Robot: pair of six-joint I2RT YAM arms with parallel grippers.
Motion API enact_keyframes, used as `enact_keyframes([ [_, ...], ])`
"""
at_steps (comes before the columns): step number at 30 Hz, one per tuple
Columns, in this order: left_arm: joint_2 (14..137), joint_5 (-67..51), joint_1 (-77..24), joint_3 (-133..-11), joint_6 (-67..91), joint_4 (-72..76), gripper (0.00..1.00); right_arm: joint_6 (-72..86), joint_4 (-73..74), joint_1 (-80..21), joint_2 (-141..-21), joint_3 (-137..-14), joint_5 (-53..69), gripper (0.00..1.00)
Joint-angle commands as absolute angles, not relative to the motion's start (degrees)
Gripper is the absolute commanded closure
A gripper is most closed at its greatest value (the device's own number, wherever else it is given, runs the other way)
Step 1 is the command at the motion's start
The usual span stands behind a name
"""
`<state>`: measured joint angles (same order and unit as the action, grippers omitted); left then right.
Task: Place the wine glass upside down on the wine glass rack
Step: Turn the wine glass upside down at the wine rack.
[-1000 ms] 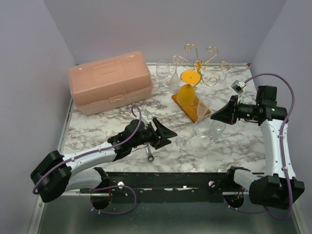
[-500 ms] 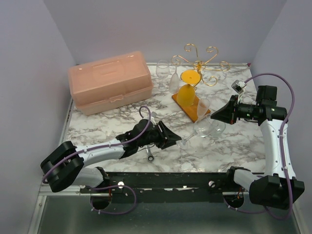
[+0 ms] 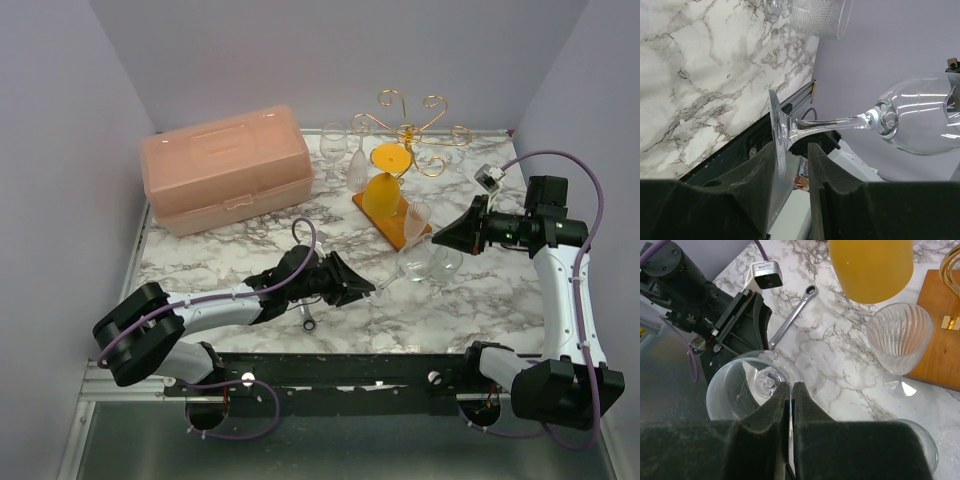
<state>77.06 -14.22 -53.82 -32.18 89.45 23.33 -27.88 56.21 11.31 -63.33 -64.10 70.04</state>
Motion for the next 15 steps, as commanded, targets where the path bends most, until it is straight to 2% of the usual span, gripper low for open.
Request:
enact_keyframes([
  [1,78.24,-16.27,-54.58,-33.51,90.60,27.22,0.69,-26.28,54.92,10.94,-62.32,-63.72,74.01,1.00],
  [7,78.31,-16.17,-54.58,-33.08,91.00,28.09,0.75,-26.19,54.85,10.92,-62.04,-63.55,74.04,1.00],
  [11,78.37,-16.09,-54.58,-32.58,91.14,29.44,0.83,-26.19,54.85,10.95,-62.02,-63.46,74.09,1.00],
  [15,78.89,-16.15,-54.58,-31.65,91.17,32.06,1.00,-26.28,54.96,10.90,-61.78,-63.37,74.09,1.00],
])
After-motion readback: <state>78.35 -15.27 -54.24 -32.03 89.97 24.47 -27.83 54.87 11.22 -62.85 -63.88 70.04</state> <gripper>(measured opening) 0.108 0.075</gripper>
